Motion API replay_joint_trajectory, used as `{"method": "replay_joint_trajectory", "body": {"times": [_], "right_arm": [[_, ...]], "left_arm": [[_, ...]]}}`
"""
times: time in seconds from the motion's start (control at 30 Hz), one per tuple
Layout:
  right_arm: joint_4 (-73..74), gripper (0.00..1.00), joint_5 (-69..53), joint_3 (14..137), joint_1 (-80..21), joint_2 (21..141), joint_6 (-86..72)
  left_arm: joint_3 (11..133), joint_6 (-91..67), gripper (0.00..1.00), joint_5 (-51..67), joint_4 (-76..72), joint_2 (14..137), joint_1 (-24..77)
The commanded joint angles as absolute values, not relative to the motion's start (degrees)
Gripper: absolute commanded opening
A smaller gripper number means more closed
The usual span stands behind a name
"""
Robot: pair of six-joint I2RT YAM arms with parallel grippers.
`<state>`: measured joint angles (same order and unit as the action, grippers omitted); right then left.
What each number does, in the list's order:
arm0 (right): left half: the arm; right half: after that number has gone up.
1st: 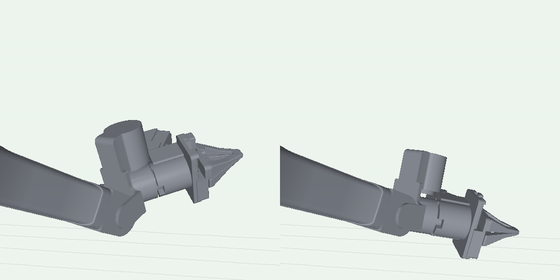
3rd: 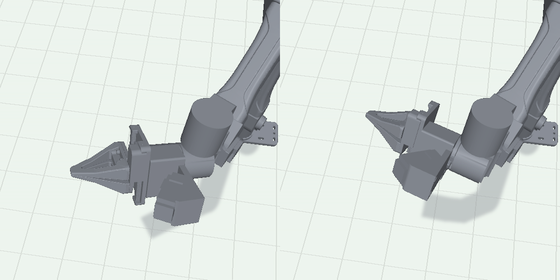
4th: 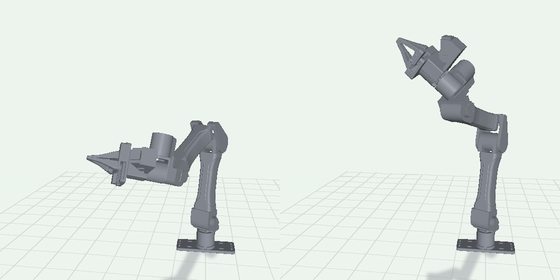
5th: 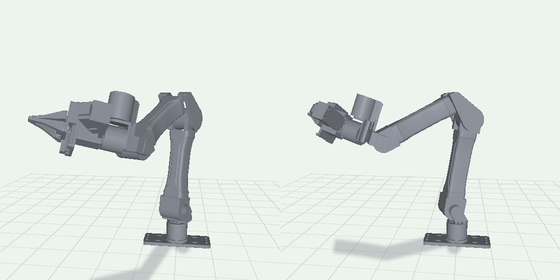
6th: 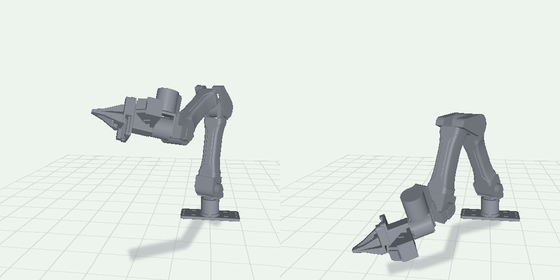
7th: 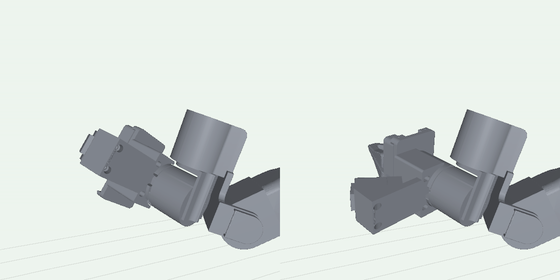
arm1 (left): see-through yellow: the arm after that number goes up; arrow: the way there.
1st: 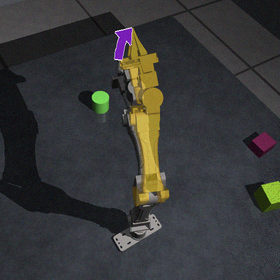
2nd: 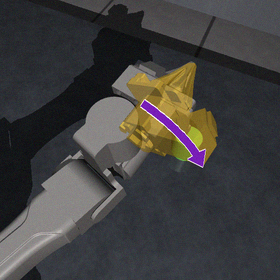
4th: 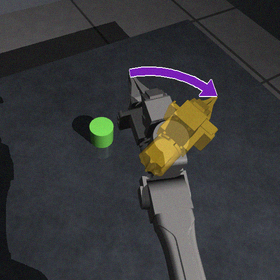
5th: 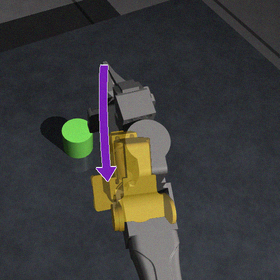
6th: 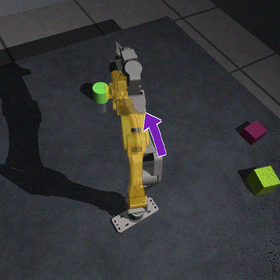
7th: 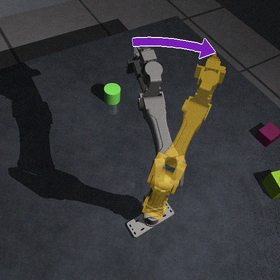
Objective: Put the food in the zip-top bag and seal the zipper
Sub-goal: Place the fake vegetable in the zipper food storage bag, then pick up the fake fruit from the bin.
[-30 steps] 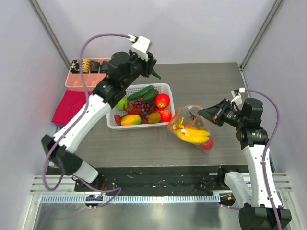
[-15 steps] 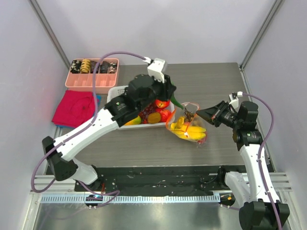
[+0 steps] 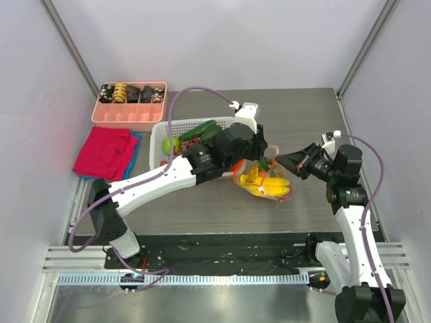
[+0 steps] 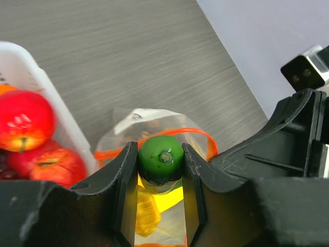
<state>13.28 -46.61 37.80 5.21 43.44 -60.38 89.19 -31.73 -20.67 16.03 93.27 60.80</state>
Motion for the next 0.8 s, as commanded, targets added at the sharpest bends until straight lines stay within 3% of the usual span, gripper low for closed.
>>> {"method": "replay_joint_trajectory", "body": {"times": [0.0,0.1,0.17,0.27,0.4,0.57,0.7,0.77], "right_arm": [[9.2,0.01,-46.8,38.5,5.4,43.5,-62.1],[9.2,0.01,-48.2,39.6,6.0,43.8,-62.0],[9.3,0.01,-49.2,40.0,6.6,43.7,-62.1],[9.3,0.01,-49.6,39.6,6.8,43.6,-62.1],[9.4,0.01,-49.7,38.9,6.9,44.2,-61.4],[9.7,0.01,-49.4,39.3,6.9,45.0,-60.6],[11.0,0.01,-49.0,40.1,6.9,44.9,-59.4],[11.8,0.01,-49.0,40.2,6.9,44.9,-58.5]], "left_arm": [[91.9,-35.2,0.36,-22.2,14.7,95.7,61.8],[90.8,-29.4,0.79,-16.9,19.4,91.9,60.1],[86.8,-30.0,0.89,-8.1,19.5,86.0,52.1],[86.0,-24.6,0.94,8.4,20.6,81.8,41.1],[89.4,-11.5,0.99,10.1,25.4,83.4,35.1],[95.7,1.3,0.96,11.9,30.2,91.6,31.9],[99.8,0.9,0.96,8.8,31.3,99.7,32.0],[101.4,0.5,0.90,12.6,31.9,101.7,32.0]]}}
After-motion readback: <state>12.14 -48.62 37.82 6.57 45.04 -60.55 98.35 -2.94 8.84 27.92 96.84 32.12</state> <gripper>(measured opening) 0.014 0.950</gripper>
